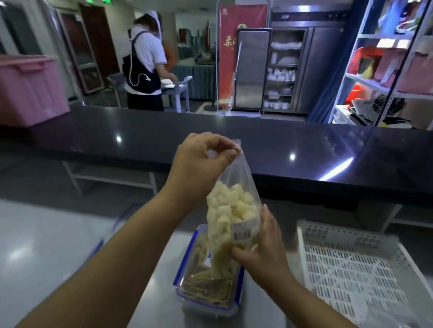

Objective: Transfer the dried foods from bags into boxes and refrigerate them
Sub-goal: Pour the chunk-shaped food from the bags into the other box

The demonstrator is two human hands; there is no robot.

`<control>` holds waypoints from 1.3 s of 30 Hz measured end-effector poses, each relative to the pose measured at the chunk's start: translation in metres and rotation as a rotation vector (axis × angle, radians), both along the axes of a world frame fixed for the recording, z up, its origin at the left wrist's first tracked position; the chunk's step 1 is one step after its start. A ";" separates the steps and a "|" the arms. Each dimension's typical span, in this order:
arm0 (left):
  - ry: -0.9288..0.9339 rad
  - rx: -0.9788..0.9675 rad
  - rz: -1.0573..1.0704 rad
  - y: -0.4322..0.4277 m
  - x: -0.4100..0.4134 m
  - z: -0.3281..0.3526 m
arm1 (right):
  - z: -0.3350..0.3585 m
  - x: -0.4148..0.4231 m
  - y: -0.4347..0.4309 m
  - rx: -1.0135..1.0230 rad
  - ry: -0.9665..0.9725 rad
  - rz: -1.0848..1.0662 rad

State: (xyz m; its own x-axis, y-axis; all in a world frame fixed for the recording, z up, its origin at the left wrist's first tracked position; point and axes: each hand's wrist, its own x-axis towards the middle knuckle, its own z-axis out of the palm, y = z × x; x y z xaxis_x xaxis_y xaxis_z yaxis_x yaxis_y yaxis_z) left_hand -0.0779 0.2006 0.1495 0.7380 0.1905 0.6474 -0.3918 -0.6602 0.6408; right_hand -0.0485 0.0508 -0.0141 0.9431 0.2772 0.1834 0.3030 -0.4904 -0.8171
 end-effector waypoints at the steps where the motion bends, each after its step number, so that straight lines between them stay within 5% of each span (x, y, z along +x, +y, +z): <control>1: -0.001 -0.019 0.015 0.011 -0.005 0.001 | 0.002 -0.005 0.012 0.000 0.001 0.014; 10: 0.022 -0.040 0.011 0.103 -0.043 0.003 | -0.001 -0.056 0.133 0.224 0.098 0.085; 24: 0.123 -0.195 -0.123 0.293 -0.087 -0.024 | -0.013 -0.110 0.299 0.486 0.045 -0.195; 33: 0.248 -0.311 -0.195 0.345 -0.092 -0.060 | 0.005 -0.120 0.276 0.411 0.068 -0.170; 39: 0.385 -0.232 -0.227 0.344 -0.087 -0.089 | 0.023 -0.114 0.228 0.087 0.020 -0.107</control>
State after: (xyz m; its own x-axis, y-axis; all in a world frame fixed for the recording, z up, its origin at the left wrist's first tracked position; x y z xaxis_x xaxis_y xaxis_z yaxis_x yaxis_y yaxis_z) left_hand -0.1646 0.5449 0.0607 0.9545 0.1039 0.2795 -0.2152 -0.4089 0.8869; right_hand -0.1629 0.2786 0.0092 0.9701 0.1588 0.1835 0.2364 -0.4461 -0.8632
